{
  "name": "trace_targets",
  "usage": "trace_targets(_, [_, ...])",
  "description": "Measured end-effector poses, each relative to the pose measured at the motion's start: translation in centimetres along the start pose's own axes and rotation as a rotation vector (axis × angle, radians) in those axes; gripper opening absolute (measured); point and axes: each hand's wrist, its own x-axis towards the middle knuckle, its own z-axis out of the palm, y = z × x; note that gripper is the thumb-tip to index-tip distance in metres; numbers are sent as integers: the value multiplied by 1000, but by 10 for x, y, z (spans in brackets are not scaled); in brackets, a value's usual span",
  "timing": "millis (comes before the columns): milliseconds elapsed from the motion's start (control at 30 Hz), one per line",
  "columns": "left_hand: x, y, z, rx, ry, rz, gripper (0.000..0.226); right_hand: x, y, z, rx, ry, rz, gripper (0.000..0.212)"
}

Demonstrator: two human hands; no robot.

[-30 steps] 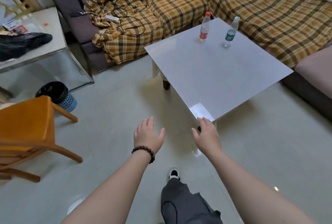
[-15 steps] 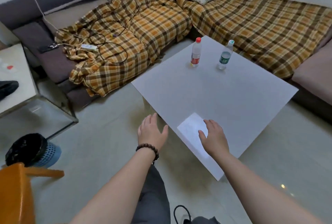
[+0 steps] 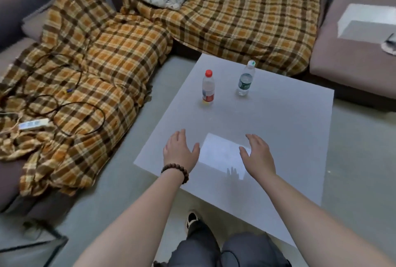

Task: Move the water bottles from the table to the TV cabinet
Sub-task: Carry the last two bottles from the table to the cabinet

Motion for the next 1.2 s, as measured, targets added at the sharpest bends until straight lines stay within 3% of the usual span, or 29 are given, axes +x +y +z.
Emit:
trace_targets(300, [112,32,8,-72,-80,38,73,83,-11,-3,46,57,131,52])
trace_targets(500, [189,56,33,-269,-74,-50,88,169,3,1,153,46,190,54])
trace_targets(767, [298,72,100,-627,-49,-140,126,310,26,29,573,215,340,97])
trace_targets(867, [328,71,128,-698,-21,-129,130,355,36,44,638,271,315,105])
trace_targets(1000, [354,68,155,-802,30,-114,113,402,47,65,673,309,259,102])
trace_targets(1133, [359,65,161,-809,53,-123,72,420,45,73,681,389,244,76])
trace_targets(1200, [358,64,156,-779,48,-108,62,419,44,71,679,401,242,69])
